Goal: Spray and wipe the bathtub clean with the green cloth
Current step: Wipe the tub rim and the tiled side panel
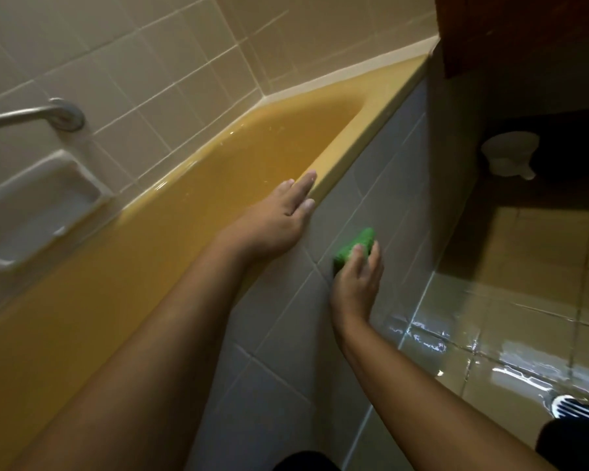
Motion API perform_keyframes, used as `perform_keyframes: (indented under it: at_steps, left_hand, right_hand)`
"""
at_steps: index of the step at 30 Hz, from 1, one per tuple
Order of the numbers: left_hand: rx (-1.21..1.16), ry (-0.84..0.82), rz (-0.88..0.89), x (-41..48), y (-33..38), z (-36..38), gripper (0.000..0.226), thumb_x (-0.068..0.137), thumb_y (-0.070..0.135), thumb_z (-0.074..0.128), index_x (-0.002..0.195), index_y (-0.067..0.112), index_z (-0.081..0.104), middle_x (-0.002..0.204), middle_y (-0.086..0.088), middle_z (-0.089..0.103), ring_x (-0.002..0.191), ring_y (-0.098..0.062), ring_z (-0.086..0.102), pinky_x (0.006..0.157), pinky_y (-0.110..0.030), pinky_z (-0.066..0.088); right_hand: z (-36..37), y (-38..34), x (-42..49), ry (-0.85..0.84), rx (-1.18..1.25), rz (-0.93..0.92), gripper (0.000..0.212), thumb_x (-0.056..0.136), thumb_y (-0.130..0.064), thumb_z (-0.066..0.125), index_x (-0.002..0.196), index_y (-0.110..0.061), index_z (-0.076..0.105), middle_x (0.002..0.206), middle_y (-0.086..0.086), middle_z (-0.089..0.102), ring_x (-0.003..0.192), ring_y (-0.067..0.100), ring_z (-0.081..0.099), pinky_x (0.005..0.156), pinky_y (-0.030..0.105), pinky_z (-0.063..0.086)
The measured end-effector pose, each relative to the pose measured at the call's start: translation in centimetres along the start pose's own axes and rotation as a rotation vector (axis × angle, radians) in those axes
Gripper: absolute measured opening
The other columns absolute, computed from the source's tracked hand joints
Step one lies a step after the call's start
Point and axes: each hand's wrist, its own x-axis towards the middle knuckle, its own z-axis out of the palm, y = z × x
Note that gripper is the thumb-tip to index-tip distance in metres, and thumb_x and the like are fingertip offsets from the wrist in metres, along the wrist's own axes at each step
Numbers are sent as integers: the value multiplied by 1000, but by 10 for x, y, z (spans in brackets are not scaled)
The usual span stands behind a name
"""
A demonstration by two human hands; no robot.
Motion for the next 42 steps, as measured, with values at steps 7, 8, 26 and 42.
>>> perform_keyframes:
  at_steps: [7, 8, 26, 42]
  left_hand:
    - [-298, 16, 77, 3, 0, -5, 49, 115, 38, 22, 164, 30, 26, 169, 9, 24, 153, -2, 20, 129, -28, 11]
    - [-268, 15, 68, 5, 0, -4, 49, 115, 41, 21, 164, 35, 25, 170, 9, 22, 154, -4, 18, 130, -31, 9]
    - [45, 47, 68, 39, 14, 0, 60, 108, 51, 38, 160, 56, 9, 170, 10, 24, 153, -16, 28, 115, -28, 21]
    - [-101, 85, 110, 53, 16, -1, 50, 110, 55, 23, 160, 51, 23, 169, 12, 26, 154, -10, 24, 119, -28, 18]
  right_hand:
    - [14, -61, -25, -229, -105, -617, 61, 105, -42, 29, 160, -15, 34, 164, 9, 35, 153, 23, 28, 126, 44, 21]
    - [11, -53, -20, -232, -108, -638, 61, 105, -41, 30, 159, -15, 35, 164, 10, 35, 153, 24, 29, 125, 50, 23]
    - [-66, 329, 90, 74, -65, 493, 94, 68, -106, 13, 122, -41, 55, 127, -1, 61, 122, 30, 59, 110, 53, 43]
    - [8, -18, 28, -151, -81, -658, 58, 105, -39, 32, 159, -17, 36, 164, 5, 36, 154, 17, 28, 125, 37, 22]
